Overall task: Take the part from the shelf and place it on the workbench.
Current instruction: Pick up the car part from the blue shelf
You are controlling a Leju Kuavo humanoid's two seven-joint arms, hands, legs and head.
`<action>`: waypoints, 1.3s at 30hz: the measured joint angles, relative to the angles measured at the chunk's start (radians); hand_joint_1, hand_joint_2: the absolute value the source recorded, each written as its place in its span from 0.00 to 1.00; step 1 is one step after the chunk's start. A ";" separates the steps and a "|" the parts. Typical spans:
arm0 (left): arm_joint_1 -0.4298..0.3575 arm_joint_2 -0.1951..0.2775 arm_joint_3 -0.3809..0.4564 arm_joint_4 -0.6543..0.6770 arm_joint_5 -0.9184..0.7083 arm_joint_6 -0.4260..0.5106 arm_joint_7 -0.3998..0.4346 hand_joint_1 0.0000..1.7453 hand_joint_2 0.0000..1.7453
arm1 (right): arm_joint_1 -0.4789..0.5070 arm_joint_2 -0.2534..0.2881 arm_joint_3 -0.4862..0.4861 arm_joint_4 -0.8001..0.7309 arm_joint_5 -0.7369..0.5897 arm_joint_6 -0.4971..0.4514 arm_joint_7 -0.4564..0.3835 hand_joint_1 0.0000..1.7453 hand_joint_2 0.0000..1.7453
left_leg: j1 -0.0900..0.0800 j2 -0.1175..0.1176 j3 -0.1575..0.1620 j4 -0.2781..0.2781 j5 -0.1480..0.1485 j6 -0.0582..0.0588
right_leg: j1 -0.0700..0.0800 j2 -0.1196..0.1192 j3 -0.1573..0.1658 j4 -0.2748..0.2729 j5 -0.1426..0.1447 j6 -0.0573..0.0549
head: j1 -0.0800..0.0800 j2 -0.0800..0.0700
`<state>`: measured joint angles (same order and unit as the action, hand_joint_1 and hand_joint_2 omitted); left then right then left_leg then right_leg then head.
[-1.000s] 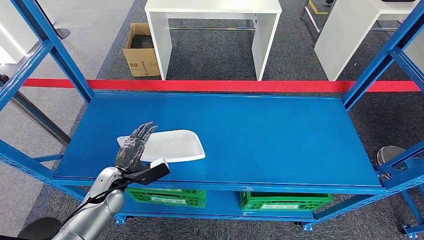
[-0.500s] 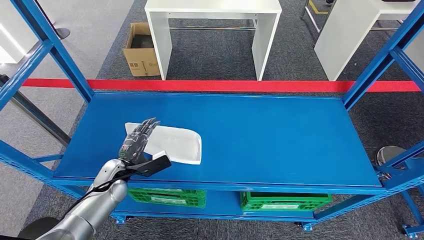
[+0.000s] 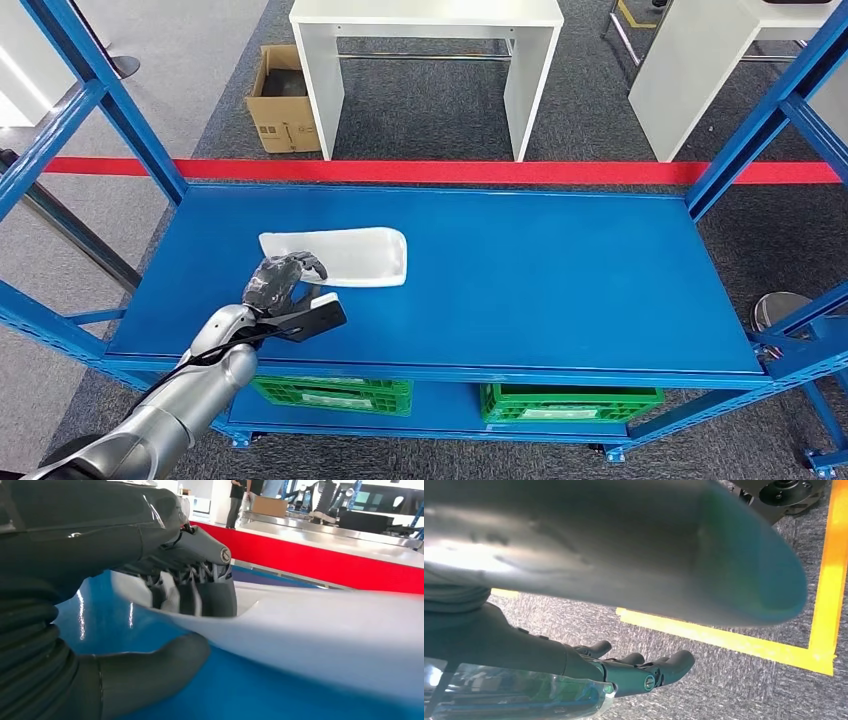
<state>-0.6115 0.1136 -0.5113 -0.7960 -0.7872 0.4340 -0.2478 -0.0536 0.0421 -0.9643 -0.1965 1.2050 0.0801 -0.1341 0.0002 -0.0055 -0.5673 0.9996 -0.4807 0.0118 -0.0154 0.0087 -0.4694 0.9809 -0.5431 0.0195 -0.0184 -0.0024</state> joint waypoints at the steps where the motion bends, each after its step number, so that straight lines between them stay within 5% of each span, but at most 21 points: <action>1: -0.001 0.000 -0.001 -0.004 -0.002 -0.003 0.005 1.00 1.00 | -0.001 0.001 0.000 0.000 0.000 0.000 0.000 0.00 0.00 | 0.000 0.000 0.000 0.000 0.000 0.000 | 0.000 0.000 0.000 0.000 0.000 0.000 | 0.000 0.000; 15: 0.000 0.011 -0.011 -0.053 -0.016 0.013 0.014 1.00 1.00 | -0.005 0.001 0.000 0.000 0.002 0.000 -0.011 0.00 0.00 | 0.000 0.000 0.002 0.000 0.000 0.000 | 0.000 0.000 0.002 0.000 0.000 0.000 | 0.000 0.000; 21: 0.072 0.041 0.040 -0.192 0.116 0.124 -0.122 1.00 1.00 | -0.004 0.001 0.000 0.000 0.004 0.000 -0.027 0.00 0.00 | 0.000 0.000 0.002 0.000 0.000 0.000 | 0.000 0.000 0.001 0.000 0.000 0.000 | 0.000 0.000; 29: 0.160 0.090 0.094 -0.438 0.316 0.147 -0.307 1.00 1.00 | -0.005 0.001 0.000 0.000 0.015 0.000 -0.038 0.00 0.00 | 0.000 0.000 0.002 0.000 0.000 0.000 | 0.000 0.000 0.000 0.000 -0.001 0.000 | 0.000 0.000; 33: 0.236 0.087 0.096 -0.602 0.653 -0.017 -0.431 1.00 1.00 | -0.005 0.000 0.000 0.000 0.017 -0.001 -0.038 0.00 0.00 | 0.000 0.000 0.002 0.000 0.000 0.000 | 0.000 0.000 0.000 0.000 -0.001 0.000 | 0.000 0.000; 39: 0.345 0.056 0.076 -0.824 0.932 -0.417 -0.452 1.00 1.00 | -0.009 -0.005 0.000 0.000 0.020 0.000 -0.038 0.00 0.00 | 0.000 0.000 0.001 0.000 -0.001 -0.001 | 0.000 0.000 0.000 -0.001 -0.001 0.000 | 0.000 0.000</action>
<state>-0.2666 0.1700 -0.4355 -1.6204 0.1445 0.0166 -0.6994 -0.0627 0.0373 -0.9644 -0.1965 1.2249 0.0797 -0.1724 0.0000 -0.0054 -0.5660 0.9993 -0.4815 0.0113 -0.0155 0.0087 -0.4699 0.9803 -0.5441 0.0196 -0.0184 -0.0024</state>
